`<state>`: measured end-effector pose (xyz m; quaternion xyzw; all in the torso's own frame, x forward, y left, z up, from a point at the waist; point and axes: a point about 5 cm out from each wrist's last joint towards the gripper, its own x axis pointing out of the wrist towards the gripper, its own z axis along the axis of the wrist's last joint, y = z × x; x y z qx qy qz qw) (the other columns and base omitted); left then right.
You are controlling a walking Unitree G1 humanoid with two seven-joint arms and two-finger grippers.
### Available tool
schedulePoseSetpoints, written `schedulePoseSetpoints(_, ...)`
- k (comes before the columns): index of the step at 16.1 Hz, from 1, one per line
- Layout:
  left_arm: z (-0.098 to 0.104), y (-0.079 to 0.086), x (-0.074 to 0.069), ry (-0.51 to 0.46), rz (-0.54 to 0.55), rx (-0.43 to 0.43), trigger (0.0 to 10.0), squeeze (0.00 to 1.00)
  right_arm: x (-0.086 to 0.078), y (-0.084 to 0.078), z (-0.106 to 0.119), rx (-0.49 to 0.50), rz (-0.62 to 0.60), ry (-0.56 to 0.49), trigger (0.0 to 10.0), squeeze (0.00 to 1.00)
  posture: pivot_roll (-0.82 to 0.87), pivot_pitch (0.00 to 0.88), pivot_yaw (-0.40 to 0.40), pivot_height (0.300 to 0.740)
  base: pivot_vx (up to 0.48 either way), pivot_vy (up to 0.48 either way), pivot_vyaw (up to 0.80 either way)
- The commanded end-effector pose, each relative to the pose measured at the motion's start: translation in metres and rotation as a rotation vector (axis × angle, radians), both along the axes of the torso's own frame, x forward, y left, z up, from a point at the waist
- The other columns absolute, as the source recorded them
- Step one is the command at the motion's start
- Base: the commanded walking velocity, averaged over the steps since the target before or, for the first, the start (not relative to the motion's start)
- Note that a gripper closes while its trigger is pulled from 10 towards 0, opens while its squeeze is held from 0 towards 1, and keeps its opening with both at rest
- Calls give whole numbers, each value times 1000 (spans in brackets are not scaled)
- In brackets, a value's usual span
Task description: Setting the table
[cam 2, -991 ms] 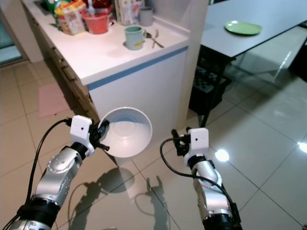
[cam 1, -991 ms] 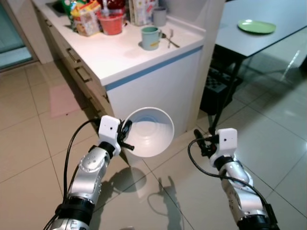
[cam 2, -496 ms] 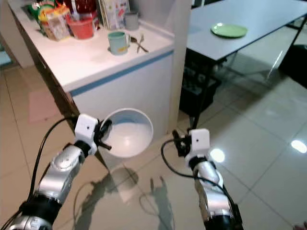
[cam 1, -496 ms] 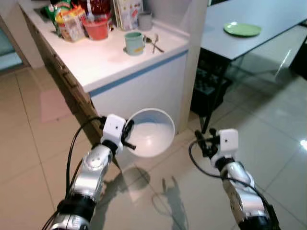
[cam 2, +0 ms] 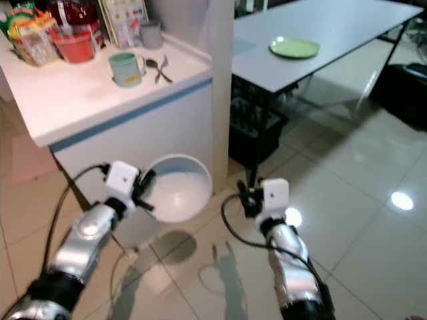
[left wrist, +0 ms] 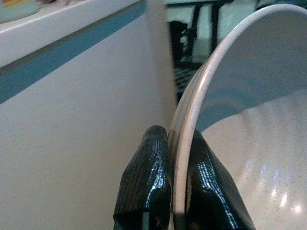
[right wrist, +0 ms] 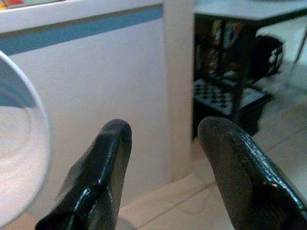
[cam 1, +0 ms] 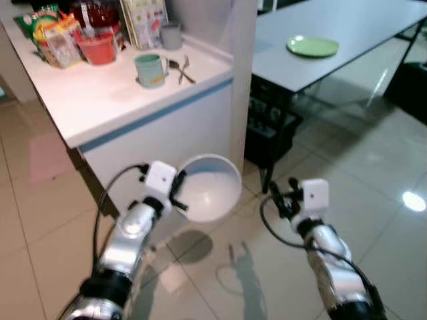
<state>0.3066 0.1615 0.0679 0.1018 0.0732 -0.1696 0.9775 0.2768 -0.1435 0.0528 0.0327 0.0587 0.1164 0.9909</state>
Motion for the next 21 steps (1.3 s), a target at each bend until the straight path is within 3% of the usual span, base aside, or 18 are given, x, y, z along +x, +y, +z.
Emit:
schedulePoseSetpoints(1,13,3,7,-53,16,-2,0,494,0,4,2,-9,18,-6,10000,0,39,0,85,740,405,-251,0)
schedulePoseSetpoints(21,13,-2,8,-41,-2,24,0,494,-3,7,1,-2,14,0,10000,0,31,0,102,740,405,-254,0)
